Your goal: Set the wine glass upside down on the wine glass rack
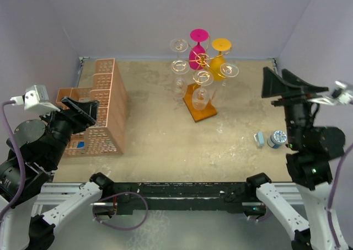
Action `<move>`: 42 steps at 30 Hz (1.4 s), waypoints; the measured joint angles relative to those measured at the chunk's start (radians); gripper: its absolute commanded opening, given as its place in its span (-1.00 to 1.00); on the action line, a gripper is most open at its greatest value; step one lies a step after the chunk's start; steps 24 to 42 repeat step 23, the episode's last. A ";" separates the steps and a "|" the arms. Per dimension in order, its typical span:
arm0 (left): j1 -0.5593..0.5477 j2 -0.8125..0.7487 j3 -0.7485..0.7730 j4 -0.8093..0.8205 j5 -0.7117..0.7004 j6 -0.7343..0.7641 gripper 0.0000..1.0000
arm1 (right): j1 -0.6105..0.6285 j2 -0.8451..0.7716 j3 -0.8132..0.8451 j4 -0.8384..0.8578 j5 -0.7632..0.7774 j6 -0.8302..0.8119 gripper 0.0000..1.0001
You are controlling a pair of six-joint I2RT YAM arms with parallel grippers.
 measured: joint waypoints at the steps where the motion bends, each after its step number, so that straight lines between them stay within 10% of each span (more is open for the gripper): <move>1: 0.000 0.000 0.004 -0.010 -0.011 0.013 0.26 | 0.000 -0.042 0.002 -0.018 0.014 -0.004 0.61; 11: 0.000 -0.023 0.026 -0.023 -0.055 0.094 0.27 | 0.000 -0.272 0.033 -0.114 0.105 0.015 0.61; 42: 0.000 -0.023 0.038 -0.019 -0.050 0.102 0.28 | 0.000 -0.311 0.034 -0.226 0.147 0.077 0.60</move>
